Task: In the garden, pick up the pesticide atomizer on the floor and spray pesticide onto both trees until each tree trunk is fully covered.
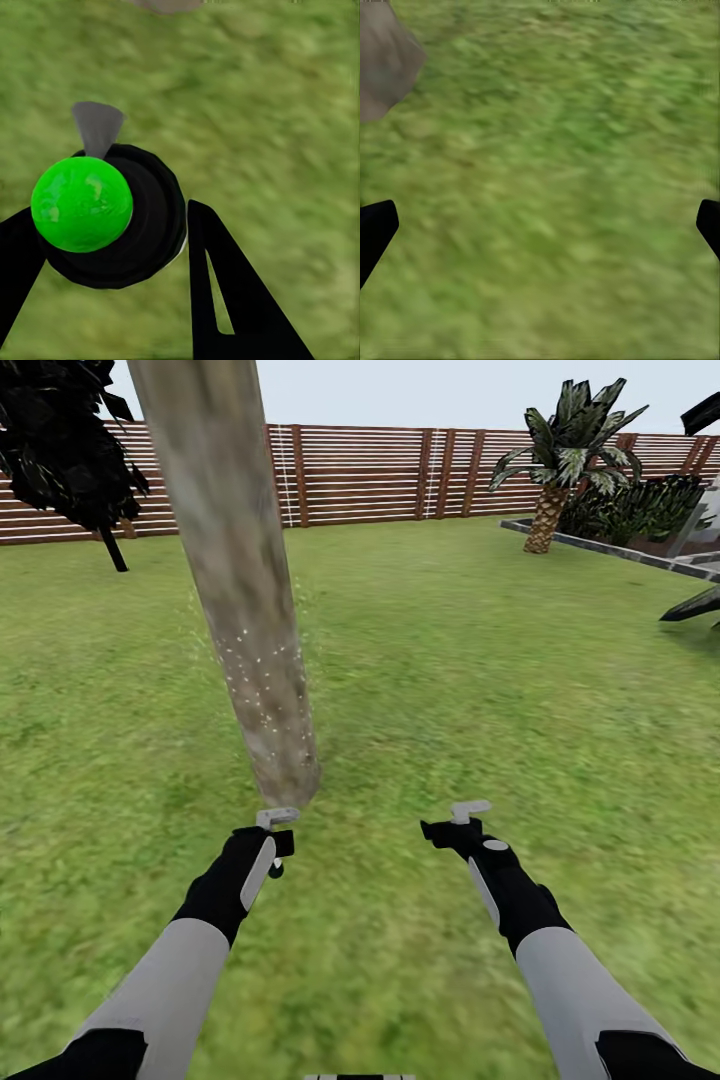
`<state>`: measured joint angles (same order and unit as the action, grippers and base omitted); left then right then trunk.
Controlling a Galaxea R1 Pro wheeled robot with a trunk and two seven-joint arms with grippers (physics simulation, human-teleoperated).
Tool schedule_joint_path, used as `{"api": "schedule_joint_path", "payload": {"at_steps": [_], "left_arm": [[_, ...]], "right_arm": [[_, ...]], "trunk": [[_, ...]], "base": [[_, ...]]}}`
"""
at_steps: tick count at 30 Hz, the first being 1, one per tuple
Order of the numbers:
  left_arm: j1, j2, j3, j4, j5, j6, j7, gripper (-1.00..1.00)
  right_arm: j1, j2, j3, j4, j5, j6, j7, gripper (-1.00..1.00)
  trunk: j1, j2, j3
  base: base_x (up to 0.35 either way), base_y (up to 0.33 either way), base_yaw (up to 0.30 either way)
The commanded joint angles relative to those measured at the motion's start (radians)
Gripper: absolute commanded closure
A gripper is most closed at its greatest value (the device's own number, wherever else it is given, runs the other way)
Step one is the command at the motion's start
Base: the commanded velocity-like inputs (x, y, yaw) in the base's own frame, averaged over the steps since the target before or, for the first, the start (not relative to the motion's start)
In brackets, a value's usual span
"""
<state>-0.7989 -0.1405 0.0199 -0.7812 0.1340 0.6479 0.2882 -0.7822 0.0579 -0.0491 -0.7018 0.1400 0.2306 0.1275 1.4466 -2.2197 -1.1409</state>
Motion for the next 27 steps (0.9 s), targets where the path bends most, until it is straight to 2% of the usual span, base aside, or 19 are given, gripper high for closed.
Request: {"api": "schedule_joint_path", "payload": {"at_steps": [1,5,8,14,21,27], "left_arm": [[0.000,-0.001,0.002,-0.001,0.010,0.003,0.006,1.00],[0.000,-0.001,0.002,-0.001,0.010,0.003,0.006,1.00],[0.000,-0.002,0.002,0.000,0.026,0.001,0.006,1.00],[0.000,-0.002,0.001,0.001,0.030,0.002,0.006,1.00],[0.000,-0.002,0.000,0.000,0.033,0.004,0.006,1.00],[0.006,-0.012,0.000,0.006,0.032,0.003,0.006,1.00]], "right_arm": [[0.000,0.001,-0.005,-0.002,0.010,0.006,0.007,-1.00],[0.000,0.001,-0.006,-0.002,0.010,0.006,0.007,-1.00],[0.000,0.001,-0.006,-0.002,0.010,0.006,0.007,-1.00],[0.000,0.001,-0.006,-0.002,0.010,0.006,0.007,-1.00],[0.000,0.002,-0.005,-0.002,0.010,0.006,0.007,-1.00],[0.000,0.002,-0.005,0.002,0.010,0.006,0.007,-1.00]], "trunk": [[0.000,0.000,-0.001],[0.000,0.000,-0.001],[0.000,0.000,-0.001],[0.000,0.000,-0.001],[0.000,0.000,-0.001],[0.000,0.000,-0.001]], "base": [[0.127,0.238,0.000],[0.035,0.060,0.000],[0.004,0.000,0.000],[0.044,-0.092,0.000],[-0.040,0.244,0.000],[-0.241,0.232,0.000]]}}
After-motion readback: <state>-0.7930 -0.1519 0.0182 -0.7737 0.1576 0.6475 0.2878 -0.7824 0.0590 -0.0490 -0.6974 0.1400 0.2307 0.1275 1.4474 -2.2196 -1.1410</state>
